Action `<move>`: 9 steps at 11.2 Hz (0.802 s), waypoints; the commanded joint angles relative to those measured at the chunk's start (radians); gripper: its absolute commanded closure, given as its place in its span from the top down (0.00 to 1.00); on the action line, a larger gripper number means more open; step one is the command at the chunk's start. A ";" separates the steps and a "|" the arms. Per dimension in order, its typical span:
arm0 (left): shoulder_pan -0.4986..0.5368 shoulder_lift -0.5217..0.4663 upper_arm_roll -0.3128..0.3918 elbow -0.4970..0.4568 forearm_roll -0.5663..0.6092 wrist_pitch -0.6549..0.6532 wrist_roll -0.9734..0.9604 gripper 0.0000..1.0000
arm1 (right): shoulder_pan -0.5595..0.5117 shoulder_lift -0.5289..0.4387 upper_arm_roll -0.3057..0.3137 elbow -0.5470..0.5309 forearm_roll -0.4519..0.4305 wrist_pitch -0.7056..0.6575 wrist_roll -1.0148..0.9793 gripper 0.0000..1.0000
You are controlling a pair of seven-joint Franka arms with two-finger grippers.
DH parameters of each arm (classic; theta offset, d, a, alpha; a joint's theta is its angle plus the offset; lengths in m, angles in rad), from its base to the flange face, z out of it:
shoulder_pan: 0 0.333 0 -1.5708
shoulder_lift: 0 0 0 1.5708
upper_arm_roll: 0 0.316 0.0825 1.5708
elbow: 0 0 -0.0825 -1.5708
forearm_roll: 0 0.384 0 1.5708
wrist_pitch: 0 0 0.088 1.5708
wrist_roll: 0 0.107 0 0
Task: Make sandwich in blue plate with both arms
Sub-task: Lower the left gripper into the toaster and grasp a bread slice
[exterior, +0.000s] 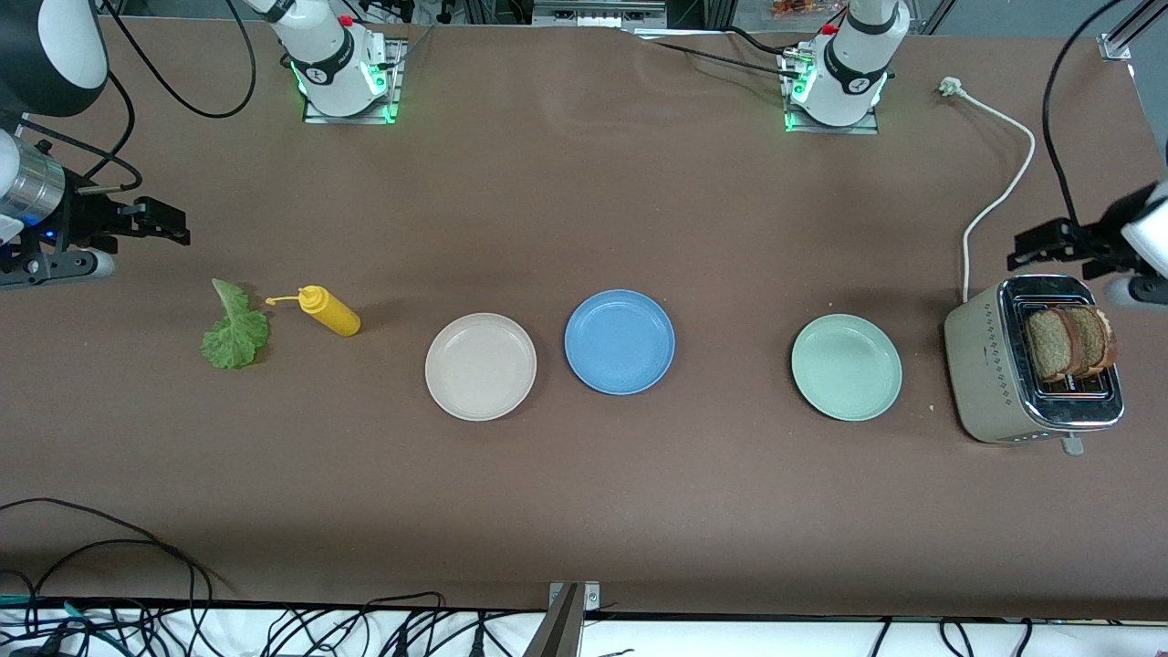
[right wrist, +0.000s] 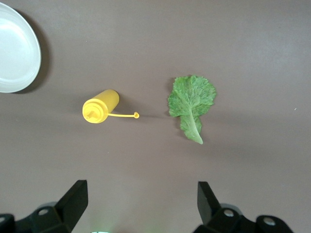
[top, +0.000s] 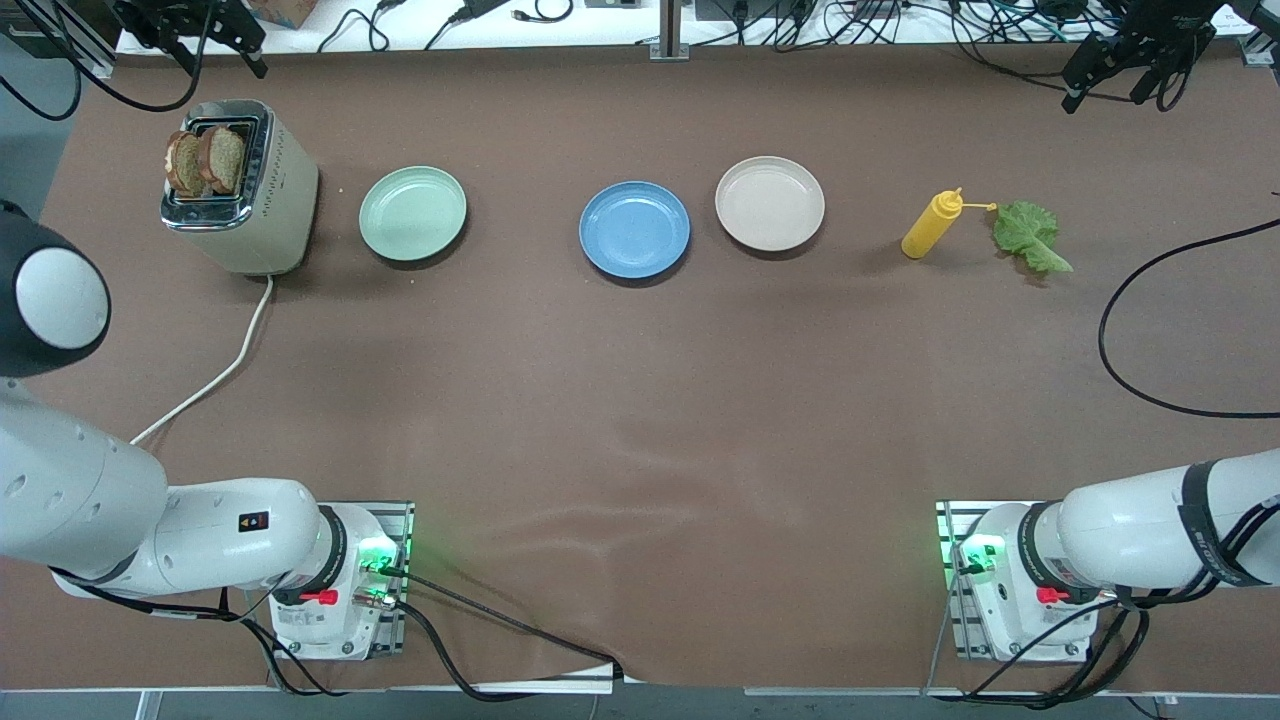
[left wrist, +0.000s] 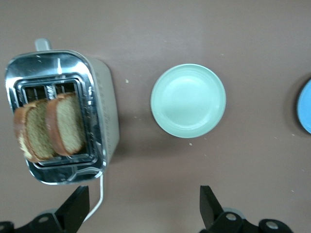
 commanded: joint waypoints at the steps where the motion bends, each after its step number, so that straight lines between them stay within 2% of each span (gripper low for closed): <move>1: 0.096 0.170 -0.006 0.150 -0.011 0.052 0.057 1.00 | -0.002 -0.032 0.015 -0.034 0.014 -0.001 0.032 1.00; 3: 0.127 0.224 -0.006 0.149 -0.005 0.151 0.094 1.00 | -0.002 -0.026 0.015 -0.045 0.014 0.008 0.032 1.00; 4: 0.129 0.238 -0.005 0.146 -0.002 0.151 0.097 1.00 | 0.003 -0.020 0.019 -0.060 0.014 0.031 0.034 1.00; 7: 0.149 0.284 -0.005 0.134 0.111 0.151 0.097 1.00 | 0.010 0.017 0.028 -0.065 0.014 0.039 0.032 1.00; 9: 0.159 0.309 -0.005 0.101 0.113 0.149 0.097 1.00 | 0.010 0.016 0.030 -0.049 0.019 0.002 0.032 1.00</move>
